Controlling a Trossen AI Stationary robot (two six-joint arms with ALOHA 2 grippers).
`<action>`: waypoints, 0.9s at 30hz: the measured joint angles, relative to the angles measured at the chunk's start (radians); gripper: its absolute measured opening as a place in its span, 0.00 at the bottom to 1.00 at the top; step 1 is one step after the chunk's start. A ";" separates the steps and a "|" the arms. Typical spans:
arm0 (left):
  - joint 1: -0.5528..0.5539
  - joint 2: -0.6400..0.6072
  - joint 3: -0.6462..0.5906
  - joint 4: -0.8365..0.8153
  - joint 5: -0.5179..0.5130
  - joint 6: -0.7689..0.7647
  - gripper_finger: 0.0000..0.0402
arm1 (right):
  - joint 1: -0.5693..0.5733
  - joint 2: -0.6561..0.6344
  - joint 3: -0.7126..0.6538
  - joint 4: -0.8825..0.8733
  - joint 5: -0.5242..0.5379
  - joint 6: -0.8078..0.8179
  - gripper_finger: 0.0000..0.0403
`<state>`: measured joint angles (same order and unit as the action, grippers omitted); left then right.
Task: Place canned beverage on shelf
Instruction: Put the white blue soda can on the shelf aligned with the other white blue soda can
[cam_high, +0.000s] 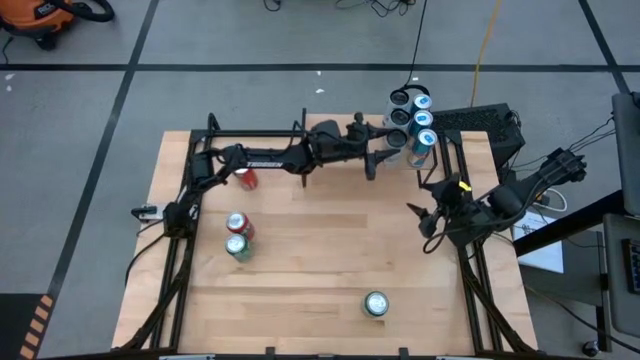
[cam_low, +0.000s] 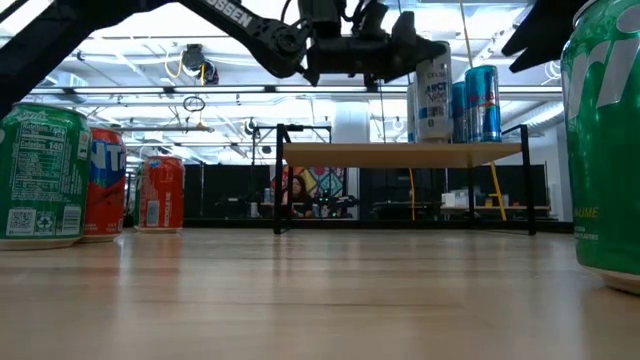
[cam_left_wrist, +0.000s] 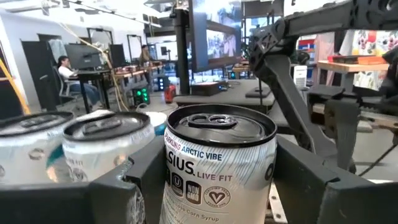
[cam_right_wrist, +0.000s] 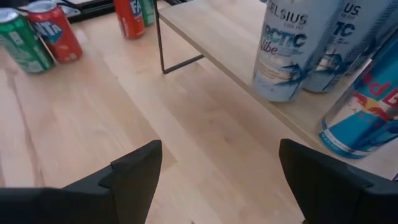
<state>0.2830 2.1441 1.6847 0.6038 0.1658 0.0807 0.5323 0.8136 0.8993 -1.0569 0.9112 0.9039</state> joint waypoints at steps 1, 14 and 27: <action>0.001 -0.001 0.001 0.004 0.000 -0.002 0.56 | 0.000 -0.006 0.000 0.000 0.000 0.000 0.77; 0.010 -0.003 0.002 0.019 -0.017 -0.050 0.56 | 0.000 -0.072 0.000 0.007 0.000 -0.028 0.77; 0.010 0.116 0.109 0.039 -0.008 -0.101 0.56 | 0.000 -0.084 0.000 0.008 -0.027 -0.029 0.77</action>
<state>0.2928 2.2599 1.7935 0.6431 0.1574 -0.0208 0.5323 0.7300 0.8993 -1.0485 0.8845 0.8751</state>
